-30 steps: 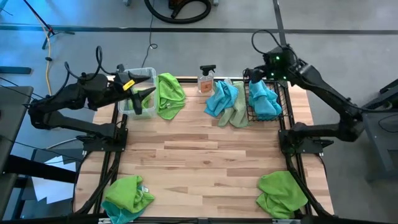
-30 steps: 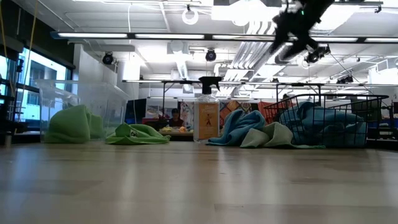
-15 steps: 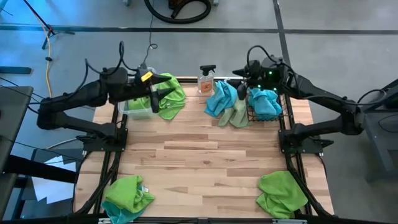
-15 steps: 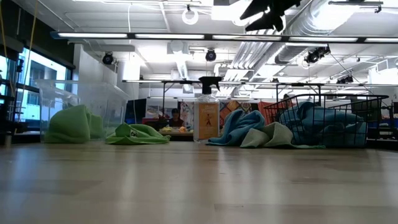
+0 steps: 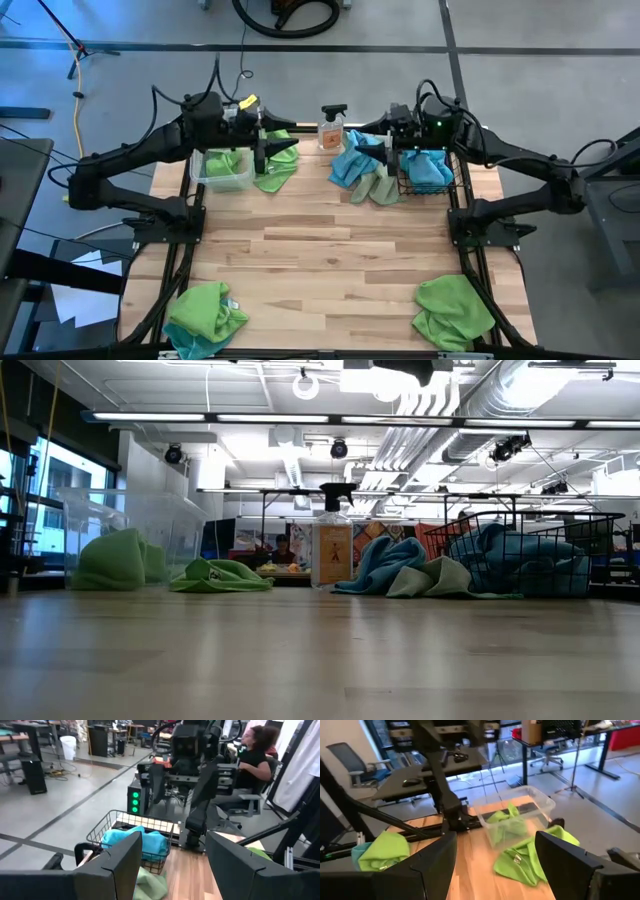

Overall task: Sort microfiber towel by color & place in baskets
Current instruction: Put the blue microfiber cloth into the basket

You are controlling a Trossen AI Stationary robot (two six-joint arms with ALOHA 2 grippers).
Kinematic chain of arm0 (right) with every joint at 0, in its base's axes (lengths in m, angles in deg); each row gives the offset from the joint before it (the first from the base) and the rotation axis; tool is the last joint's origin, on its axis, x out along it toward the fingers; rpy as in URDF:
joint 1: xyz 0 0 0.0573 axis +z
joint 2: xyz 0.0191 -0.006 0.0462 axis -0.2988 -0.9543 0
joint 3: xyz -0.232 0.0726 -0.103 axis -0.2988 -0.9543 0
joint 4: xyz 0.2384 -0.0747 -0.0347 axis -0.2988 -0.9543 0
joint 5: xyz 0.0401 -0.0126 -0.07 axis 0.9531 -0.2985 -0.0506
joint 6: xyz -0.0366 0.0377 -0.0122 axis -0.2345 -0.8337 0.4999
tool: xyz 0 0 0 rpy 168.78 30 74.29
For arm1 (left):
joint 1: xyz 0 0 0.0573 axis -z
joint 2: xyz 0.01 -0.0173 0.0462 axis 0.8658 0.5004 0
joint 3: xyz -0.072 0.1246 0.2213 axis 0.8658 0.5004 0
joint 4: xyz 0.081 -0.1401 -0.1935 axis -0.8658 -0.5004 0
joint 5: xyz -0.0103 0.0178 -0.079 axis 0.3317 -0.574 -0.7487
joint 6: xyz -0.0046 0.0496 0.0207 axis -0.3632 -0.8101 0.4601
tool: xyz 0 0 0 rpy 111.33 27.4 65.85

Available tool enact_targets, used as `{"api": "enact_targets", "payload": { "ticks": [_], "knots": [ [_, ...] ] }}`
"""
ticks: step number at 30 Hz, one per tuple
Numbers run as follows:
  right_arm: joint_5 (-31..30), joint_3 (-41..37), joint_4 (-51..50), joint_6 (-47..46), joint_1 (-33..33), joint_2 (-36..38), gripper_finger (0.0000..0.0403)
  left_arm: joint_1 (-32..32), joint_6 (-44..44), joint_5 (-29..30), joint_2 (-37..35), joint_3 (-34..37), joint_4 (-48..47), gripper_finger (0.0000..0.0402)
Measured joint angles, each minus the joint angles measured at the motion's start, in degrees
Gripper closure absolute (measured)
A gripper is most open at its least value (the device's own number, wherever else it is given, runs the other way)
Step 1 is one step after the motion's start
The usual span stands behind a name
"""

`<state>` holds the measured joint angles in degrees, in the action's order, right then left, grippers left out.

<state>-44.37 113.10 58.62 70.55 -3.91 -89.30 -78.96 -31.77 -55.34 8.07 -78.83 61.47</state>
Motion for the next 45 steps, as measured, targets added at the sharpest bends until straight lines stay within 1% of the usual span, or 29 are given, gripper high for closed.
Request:
{"api": "enact_targets", "payload": {
  "ticks": [3,8,10,12,18,21,24,27,30,34,37,41,45],
  "knots": [
    [-0.02,0.00,0.49,2.02,0.89,0.00,0.0137,-1.87,-0.56,-2.39,0.05,0.00,-0.64,0.0194],
    [-0.02,0.00,0.47,2.80,1.79,-0.13,0.0137,-3.34,-3.06,-2.65,0.04,0.00,-2.45,0.0194],
    [-0.12,0.00,0.47,2.81,1.86,-0.13,0.0137,-3.77,-3.13,-3.74,-0.13,0.64,-2.19,0.0194],
    [-0.62,0.00,0.46,2.72,1.86,-0.13,0.0137,-4.18,-2.81,-5.75,-0.65,2.84,-1.15,0.0194],
    [-3.90,0.00,0.49,2.22,1.84,-0.60,0.0137,-4.31,3.88,-6.00,-3.00,11.44,6.96,0.0194],
    [-5.74,0.00,0.41,1.65,1.80,-1.82,0.0137,-4.32,6.06,-6.00,-4.21,13.37,10.56,0.0194],
    [-8.74,0.03,0.44,-0.57,1.80,-3.98,0.0137,-4.30,6.46,-5.95,-5.49,13.90,11.02,0.0194],
    [-16.40,1.86,-3.51,-4.11,0.82,-7.60,0.0137,-4.30,5.60,-5.28,-6.78,13.92,11.19,0.0194],
    [-20.27,6.76,-12.90,-8.59,-2.59,-12.35,0.0139,-4.33,4.44,-5.01,-8.10,13.92,11.40,0.0194],
    [-21.14,14.63,-26.08,-16.05,-7.75,-20.62,0.0139,-4.39,3.43,-4.79,-8.72,13.92,11.37,0.0194],
    [-21.15,19.59,-33.27,-17.77,-10.66,-27.03,0.0139,-4.39,3.46,-4.55,-8.72,13.92,11.31,0.0194],
    [-21.59,23.94,-38.78,-17.54,-12.97,-34.93,0.0139,-4.39,3.47,-4.51,-8.72,13.92,10.84,0.0194],
    [-21.55,25.66,-41.09,-16.69,-13.93,-40.34,0.0139,-4.39,3.47,-4.49,-8.70,13.92,10.30,0.0194]
  ]
}}
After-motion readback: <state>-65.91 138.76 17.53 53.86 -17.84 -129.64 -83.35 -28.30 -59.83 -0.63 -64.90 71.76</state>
